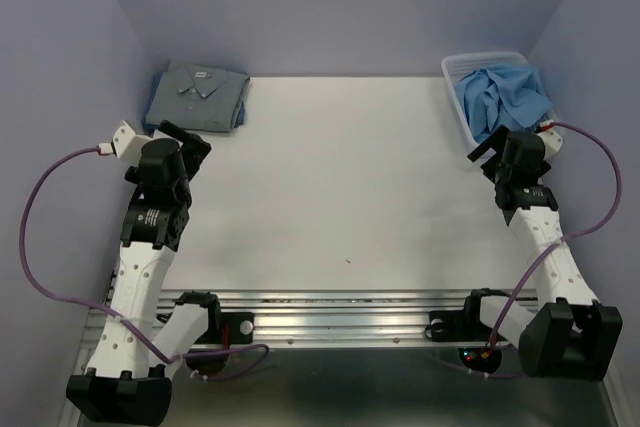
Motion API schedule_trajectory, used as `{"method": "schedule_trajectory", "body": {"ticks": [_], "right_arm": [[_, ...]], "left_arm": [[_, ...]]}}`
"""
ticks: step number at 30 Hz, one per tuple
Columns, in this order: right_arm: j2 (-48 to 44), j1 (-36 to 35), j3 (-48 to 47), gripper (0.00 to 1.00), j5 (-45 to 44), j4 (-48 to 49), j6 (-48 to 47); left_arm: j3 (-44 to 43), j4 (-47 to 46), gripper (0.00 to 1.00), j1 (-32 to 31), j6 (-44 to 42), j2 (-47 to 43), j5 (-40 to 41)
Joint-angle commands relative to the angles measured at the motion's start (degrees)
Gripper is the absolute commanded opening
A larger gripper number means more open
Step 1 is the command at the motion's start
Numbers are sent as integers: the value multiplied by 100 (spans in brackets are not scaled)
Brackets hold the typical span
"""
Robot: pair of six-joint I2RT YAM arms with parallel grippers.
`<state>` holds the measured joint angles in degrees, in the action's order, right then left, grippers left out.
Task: Fold and stack the long sleeve shirts
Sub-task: Grab the shirt from the pile
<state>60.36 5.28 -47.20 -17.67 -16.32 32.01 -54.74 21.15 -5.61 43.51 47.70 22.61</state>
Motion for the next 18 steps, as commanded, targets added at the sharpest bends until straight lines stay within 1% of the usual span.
{"method": "schedule_trajectory", "body": {"ticks": [1,6,8,9,10,11,14,15,16,18], "right_arm": [[2,26,-316,100,-114,234,16],[142,26,-412,100,105,840,-212],[492,26,-789,100,115,1051,-405],[668,26,-1000,100,106,1086,-702],[896,26,-1228,100,-68,1104,-809],[1456,26,-1778,100,-418,1069,-845],[2495,26,-2879,100,-702,650,-977],[2864,26,-3709,100,-694,517,-1030],[3616,104,-4144,100,-589,368,-1030],[4375,166,-5084,100,-475,-317,-1004]], "left_arm": [[-1,-58,99,16,-97,-51,305],[33,-339,99,24,-184,169,139],[34,-453,99,24,-185,362,-28],[8,-480,99,16,-202,432,-81],[-19,-497,99,24,-220,511,-116],[-80,-497,99,24,-228,660,-134],[-238,-480,99,24,-299,950,-160],[-352,-454,99,24,-325,1012,-195],[-388,-462,99,24,-369,1109,-222],[-467,-480,99,24,-404,1180,-248]]}}
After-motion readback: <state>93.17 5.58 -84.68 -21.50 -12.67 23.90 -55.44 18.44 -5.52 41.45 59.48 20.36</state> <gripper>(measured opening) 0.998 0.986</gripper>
